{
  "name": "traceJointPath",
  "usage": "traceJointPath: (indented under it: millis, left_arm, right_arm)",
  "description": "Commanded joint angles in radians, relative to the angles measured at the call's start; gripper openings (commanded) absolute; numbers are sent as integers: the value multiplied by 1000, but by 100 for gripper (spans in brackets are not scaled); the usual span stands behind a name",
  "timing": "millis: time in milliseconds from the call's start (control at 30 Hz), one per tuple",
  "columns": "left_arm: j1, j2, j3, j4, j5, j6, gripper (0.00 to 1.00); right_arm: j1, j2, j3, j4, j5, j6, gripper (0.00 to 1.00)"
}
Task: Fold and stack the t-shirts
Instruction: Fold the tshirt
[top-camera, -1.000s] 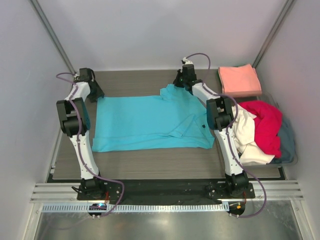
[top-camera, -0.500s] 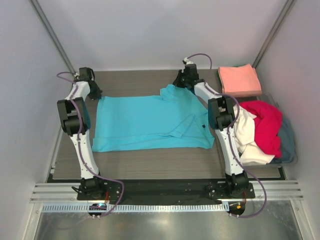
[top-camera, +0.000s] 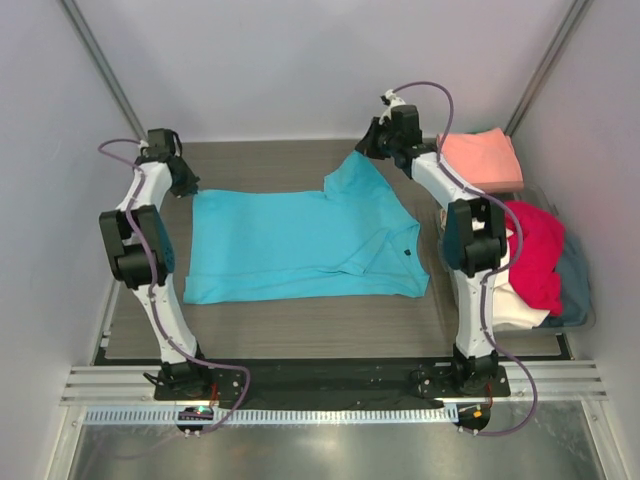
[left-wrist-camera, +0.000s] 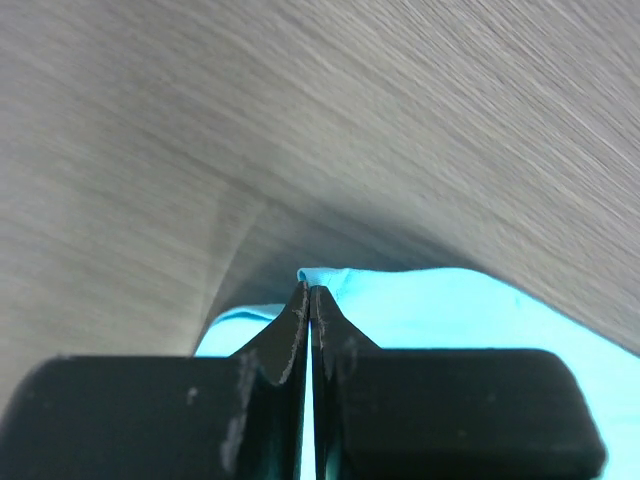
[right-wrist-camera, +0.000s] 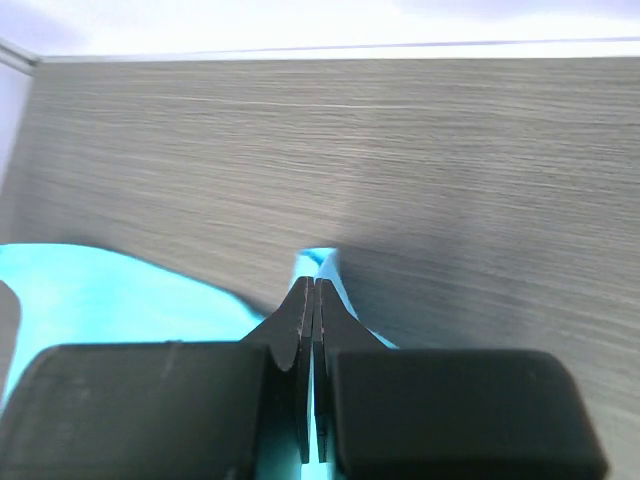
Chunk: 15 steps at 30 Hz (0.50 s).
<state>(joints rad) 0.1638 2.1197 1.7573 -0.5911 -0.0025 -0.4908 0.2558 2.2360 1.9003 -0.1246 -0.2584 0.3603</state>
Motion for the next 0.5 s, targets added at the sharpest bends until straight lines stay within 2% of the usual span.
traceJointPath:
  millis: [0, 233, 467]
  left_arm:
    - [5, -118, -64, 40, 13, -8, 0]
    - [5, -193, -146, 51, 36, -19, 0]
    - [37, -291, -295, 91, 30, -11, 0]
  right_arm:
    - [13, -111, -70, 19, -15, -15, 1]
    - [22, -289, -277, 11, 8, -23, 1]
    - [23, -499, -519, 26, 34, -24, 1]
